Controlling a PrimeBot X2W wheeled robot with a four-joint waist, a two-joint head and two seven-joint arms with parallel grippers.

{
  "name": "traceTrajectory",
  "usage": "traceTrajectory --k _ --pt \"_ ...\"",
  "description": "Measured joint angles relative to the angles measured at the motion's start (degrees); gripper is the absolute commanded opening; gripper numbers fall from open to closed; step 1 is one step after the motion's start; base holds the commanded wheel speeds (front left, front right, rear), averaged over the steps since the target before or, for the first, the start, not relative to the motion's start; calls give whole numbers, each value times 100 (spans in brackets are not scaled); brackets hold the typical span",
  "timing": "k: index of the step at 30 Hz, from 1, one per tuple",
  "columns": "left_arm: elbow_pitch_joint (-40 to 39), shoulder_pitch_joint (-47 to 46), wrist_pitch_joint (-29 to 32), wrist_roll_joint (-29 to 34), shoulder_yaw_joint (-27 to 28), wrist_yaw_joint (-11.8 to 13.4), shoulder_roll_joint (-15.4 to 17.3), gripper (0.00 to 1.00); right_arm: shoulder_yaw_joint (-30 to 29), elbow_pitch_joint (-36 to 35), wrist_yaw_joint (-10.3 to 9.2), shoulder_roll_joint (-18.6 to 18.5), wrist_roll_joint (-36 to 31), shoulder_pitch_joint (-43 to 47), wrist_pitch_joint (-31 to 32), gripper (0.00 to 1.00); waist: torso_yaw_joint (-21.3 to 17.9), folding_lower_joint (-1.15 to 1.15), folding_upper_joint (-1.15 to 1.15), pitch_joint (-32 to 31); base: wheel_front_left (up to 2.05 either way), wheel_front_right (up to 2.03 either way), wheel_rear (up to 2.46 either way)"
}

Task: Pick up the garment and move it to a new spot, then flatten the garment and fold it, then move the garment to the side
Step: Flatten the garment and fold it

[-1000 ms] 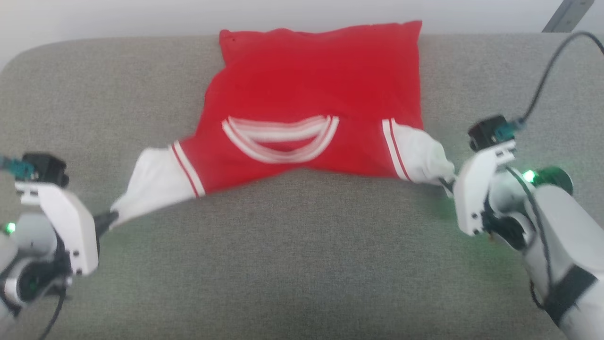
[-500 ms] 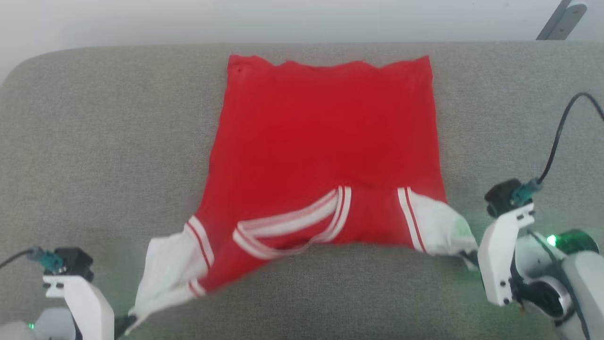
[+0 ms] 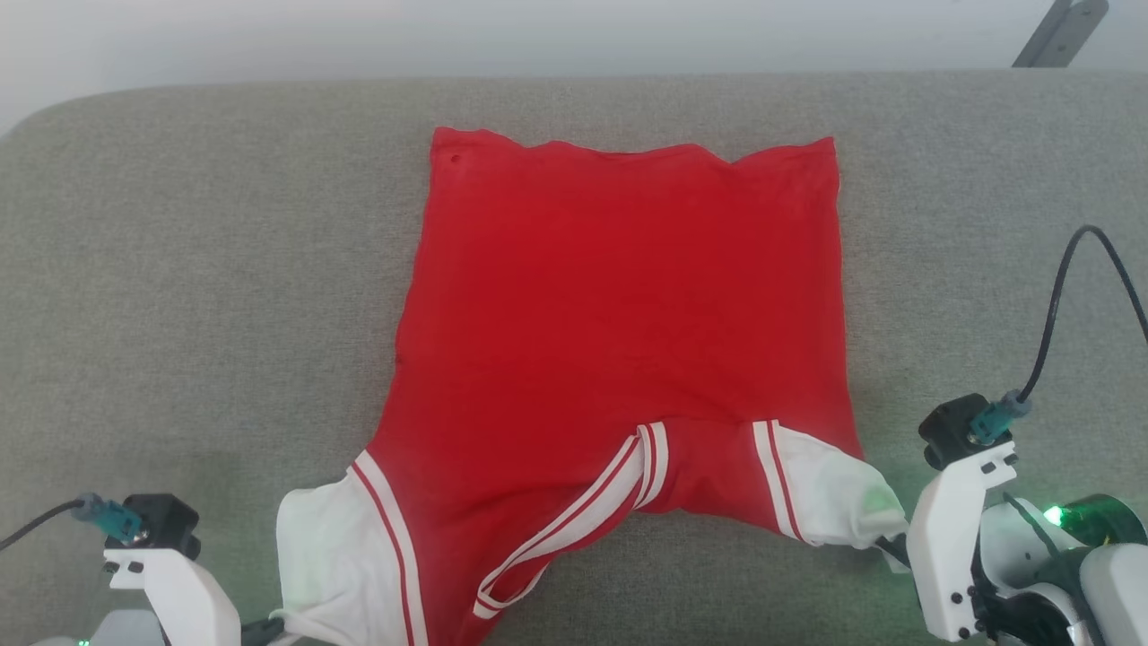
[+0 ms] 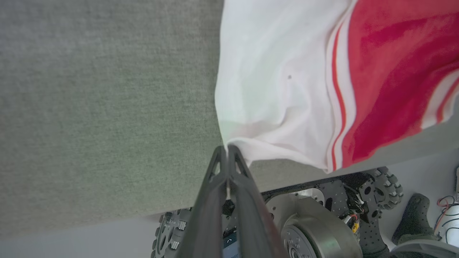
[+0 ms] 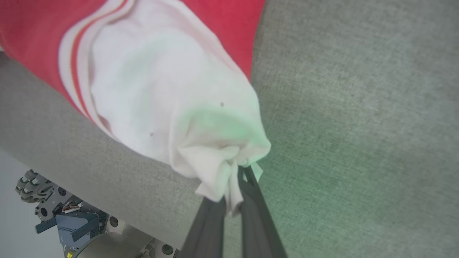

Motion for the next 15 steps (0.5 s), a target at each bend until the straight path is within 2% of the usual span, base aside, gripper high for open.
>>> traceTrajectory --k 1,2,3,4,5,15 --pt "-13 -3 -42 15 5 0 -10 0 -52 -42 -1 57 -65 28 0 16 -9 0 0 9 0 0 0" --pt "-21 -15 -63 44 20 0 -18 0 -77 -101 -1 105 -127 42 0 24 -17 0 0 20 0 0 0" --pt "-32 -34 -87 44 38 0 -27 0 -119 -180 -1 169 -178 53 0 44 -26 0 0 30 0 0 0" --pt "-53 -49 -92 49 47 0 -32 0 -170 -261 -1 238 -232 64 -5 93 -35 0 0 42 0 0 0" --pt "-76 -60 -92 77 42 -3 -30 0 -225 -339 -1 304 -279 73 -10 100 -43 0 0 56 0 0 0" --pt "-143 -214 -200 210 157 -113 -58 0 -832 -1235 -1 957 -936 -337 -263 100 -39 0 0 333 0 0 0"
